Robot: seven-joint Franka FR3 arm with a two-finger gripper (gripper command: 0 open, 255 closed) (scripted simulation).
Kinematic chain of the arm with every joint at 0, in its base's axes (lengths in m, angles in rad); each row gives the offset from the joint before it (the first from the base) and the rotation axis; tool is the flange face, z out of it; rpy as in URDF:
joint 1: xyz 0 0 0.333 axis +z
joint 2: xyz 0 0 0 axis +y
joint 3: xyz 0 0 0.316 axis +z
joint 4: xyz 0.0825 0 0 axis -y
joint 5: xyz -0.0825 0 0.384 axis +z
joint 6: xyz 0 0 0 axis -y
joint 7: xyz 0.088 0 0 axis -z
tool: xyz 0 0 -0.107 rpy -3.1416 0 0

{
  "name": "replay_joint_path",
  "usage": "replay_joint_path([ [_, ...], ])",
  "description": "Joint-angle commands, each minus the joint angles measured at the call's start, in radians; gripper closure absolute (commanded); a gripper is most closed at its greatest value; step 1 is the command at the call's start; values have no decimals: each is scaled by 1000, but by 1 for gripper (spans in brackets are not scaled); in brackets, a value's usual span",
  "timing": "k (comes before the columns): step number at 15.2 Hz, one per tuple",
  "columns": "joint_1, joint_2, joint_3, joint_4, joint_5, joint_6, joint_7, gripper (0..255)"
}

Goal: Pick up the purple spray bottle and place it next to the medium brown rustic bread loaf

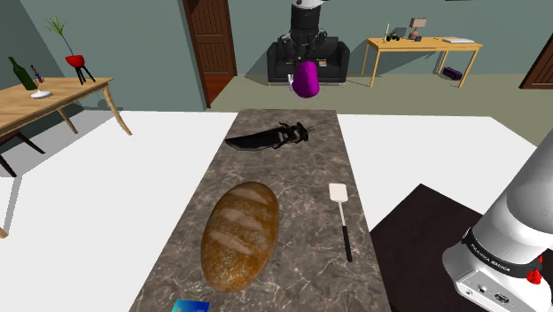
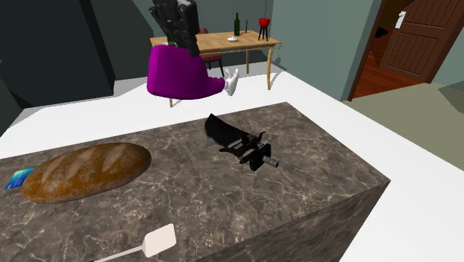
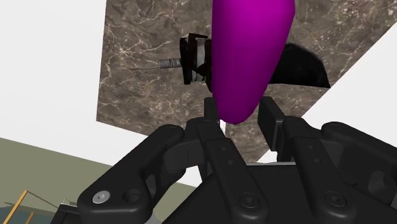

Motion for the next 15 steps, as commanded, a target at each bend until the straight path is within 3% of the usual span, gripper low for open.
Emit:
replay_joint_path([
  [1,28,16,26,23,-16,-22,53,255],
  [6,94,86,75,115,-62,-79,158,255],
  [15,86,69,70,-26,-64,43,187,255],
])
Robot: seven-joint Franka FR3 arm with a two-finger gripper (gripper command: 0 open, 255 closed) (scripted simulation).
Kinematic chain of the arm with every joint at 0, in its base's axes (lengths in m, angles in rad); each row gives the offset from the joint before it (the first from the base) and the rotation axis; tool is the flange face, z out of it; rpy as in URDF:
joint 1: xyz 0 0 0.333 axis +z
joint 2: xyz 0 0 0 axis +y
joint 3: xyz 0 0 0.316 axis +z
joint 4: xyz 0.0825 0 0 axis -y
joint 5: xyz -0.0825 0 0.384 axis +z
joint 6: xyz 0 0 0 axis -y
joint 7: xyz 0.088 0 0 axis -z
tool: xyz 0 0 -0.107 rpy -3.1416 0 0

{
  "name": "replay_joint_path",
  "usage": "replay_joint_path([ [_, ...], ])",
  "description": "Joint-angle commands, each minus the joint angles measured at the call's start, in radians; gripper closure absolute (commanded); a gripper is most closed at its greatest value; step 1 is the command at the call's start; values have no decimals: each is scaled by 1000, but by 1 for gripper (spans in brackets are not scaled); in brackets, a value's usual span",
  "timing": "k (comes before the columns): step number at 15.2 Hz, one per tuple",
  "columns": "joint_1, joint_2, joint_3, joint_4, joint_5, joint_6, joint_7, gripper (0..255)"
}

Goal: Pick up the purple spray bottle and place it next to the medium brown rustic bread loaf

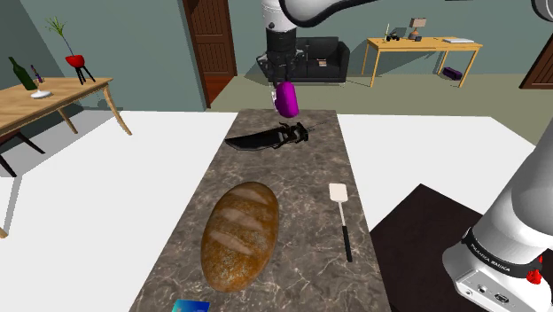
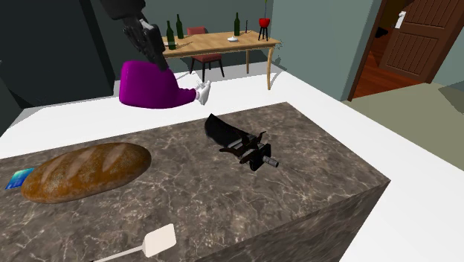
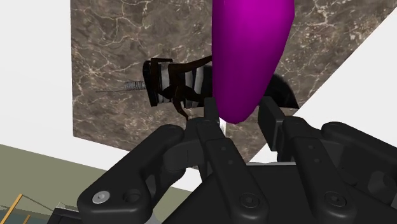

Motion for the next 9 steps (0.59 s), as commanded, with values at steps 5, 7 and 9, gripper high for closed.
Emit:
replay_joint_path([
  [5,-4,-3,-3,-81,-7,77,20,255],
  [7,-5,-2,-4,-106,-11,102,27,255],
  [9,-6,1,-5,-129,-15,127,36,255],
])
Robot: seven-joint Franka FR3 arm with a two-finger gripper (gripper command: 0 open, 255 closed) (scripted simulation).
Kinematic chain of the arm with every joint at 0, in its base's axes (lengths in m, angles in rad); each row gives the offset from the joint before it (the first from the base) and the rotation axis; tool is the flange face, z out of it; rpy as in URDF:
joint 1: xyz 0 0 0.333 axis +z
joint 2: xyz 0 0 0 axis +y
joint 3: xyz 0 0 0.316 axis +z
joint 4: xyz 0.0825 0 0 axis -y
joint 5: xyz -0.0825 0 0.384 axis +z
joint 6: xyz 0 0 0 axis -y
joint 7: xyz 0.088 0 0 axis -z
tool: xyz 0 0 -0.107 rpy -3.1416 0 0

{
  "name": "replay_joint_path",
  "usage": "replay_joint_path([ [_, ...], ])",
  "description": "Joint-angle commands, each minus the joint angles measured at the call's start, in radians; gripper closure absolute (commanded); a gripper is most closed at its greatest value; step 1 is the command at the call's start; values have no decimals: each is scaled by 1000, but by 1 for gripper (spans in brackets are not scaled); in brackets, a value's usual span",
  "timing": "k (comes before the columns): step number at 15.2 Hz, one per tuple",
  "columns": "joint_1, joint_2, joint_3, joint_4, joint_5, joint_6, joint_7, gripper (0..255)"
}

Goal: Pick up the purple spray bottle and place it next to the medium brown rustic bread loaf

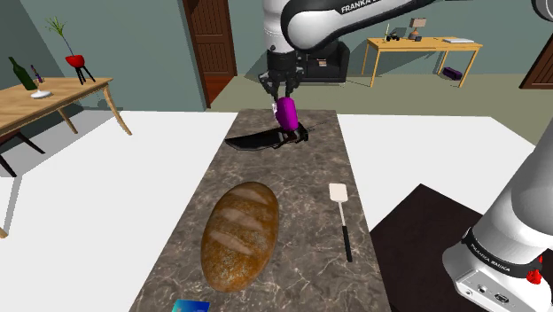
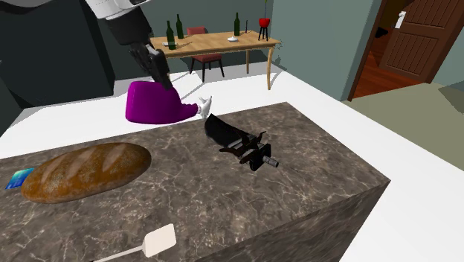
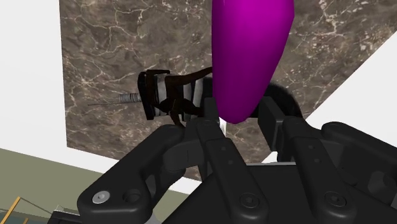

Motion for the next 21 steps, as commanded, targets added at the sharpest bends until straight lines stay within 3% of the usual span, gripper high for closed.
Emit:
replay_joint_path([
  [1,0,2,-1,-24,-5,26,10,255],
  [21,2,78,-16,-197,-91,253,115,255],
])
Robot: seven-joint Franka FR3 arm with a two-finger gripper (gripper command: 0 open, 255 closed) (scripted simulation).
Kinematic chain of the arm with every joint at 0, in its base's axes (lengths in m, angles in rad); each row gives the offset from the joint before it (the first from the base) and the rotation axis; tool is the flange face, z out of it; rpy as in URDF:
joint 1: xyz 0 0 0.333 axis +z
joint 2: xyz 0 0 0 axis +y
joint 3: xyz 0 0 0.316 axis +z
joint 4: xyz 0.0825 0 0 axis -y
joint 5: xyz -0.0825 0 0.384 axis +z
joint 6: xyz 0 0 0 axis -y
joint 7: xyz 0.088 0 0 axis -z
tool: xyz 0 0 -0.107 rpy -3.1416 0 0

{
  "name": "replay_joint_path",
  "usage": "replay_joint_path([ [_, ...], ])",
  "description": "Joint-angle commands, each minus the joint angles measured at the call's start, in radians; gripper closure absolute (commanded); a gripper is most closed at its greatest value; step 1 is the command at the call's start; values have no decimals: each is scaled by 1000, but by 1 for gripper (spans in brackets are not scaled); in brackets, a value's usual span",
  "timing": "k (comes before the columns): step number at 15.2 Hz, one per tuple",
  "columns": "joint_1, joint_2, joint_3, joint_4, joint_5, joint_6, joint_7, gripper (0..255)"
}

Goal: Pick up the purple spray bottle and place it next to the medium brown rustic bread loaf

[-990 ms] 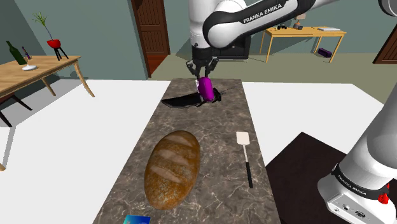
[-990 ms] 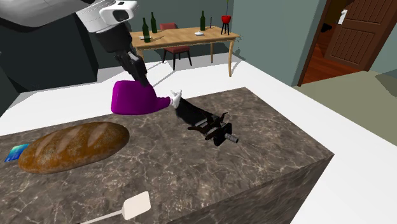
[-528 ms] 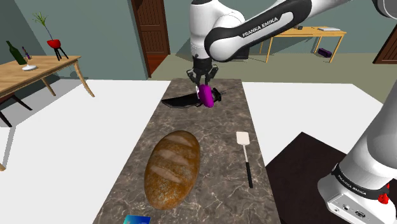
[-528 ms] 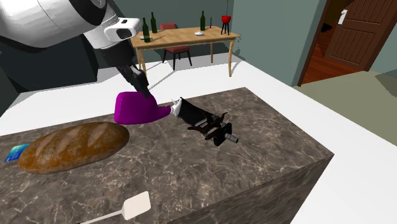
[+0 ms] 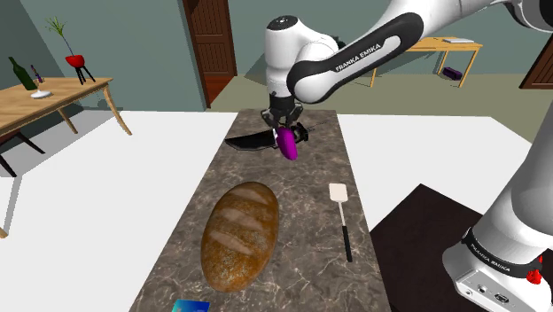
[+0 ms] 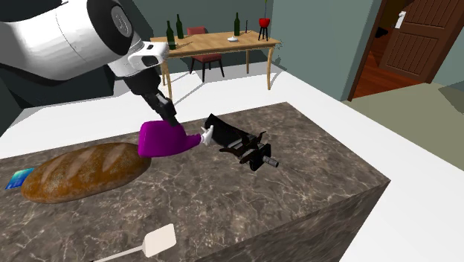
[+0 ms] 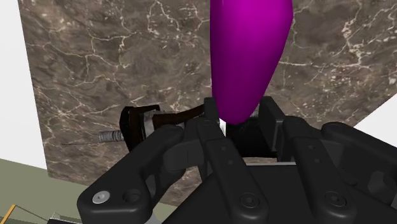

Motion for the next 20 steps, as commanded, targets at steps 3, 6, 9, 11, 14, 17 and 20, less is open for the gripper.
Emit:
replay_joint_path([
  [3,1,23,-6,-25,-24,43,24,255],
  [6,4,42,-11,-41,-45,74,45,255],
  [9,7,64,-17,-54,-66,104,66,255],
  [11,10,79,-22,-62,-82,123,81,255],
  [14,14,102,-30,-72,-106,152,104,255],
  [17,19,127,-39,-79,-131,179,128,255],
  [20,23,143,-45,-83,-147,195,143,255],
])
